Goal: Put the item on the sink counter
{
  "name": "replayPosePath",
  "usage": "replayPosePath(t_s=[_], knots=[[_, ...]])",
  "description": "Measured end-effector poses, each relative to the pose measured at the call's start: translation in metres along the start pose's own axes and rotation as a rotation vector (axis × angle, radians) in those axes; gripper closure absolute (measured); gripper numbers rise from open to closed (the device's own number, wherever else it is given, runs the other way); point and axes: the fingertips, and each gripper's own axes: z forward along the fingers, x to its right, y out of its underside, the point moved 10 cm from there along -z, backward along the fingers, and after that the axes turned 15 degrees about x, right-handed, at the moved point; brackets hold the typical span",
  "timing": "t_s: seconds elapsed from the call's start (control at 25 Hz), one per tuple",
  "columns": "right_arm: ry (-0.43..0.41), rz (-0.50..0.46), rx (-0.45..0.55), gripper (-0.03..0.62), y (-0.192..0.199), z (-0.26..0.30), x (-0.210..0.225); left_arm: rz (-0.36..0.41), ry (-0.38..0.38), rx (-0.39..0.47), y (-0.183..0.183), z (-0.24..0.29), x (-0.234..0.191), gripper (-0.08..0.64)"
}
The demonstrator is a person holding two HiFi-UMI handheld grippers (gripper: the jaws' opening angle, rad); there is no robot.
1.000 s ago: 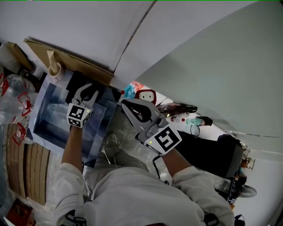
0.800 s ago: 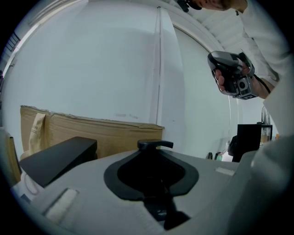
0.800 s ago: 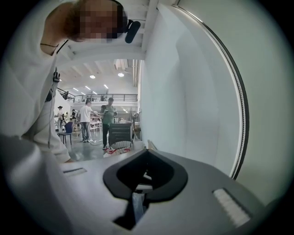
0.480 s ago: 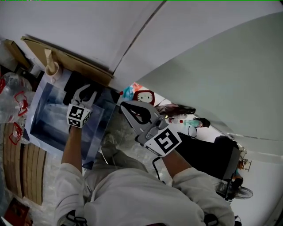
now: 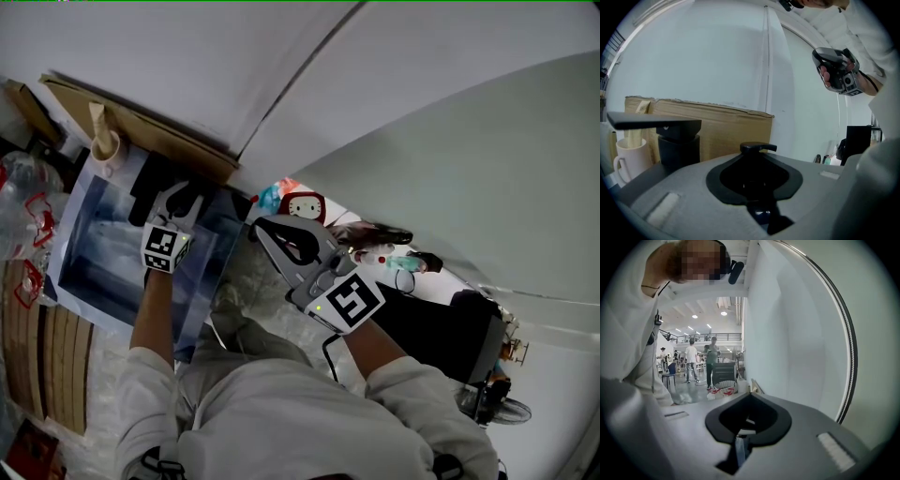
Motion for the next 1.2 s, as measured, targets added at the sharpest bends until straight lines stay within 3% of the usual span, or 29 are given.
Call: replayPosePath(t_s=[0.48,0.92,1.2], knots=[[-0.01,0.015,0.0,0.588,0.002,0.002,0.0,0.037,-0.023,0.005,0.007,-0.006,0.003,0.477],[-0.017,-0.014,-0.005,0.588,0.003,-0.005,-0.001,0.104,-0.001,-0.041,0.004,-0.006,0.009,0.471],[-0.019,-0.015,-0.002,0.588,0.001,-0.005,-0.005,0.107,-0.001,-0.067,0.006,-0.008,0.011,0.456]])
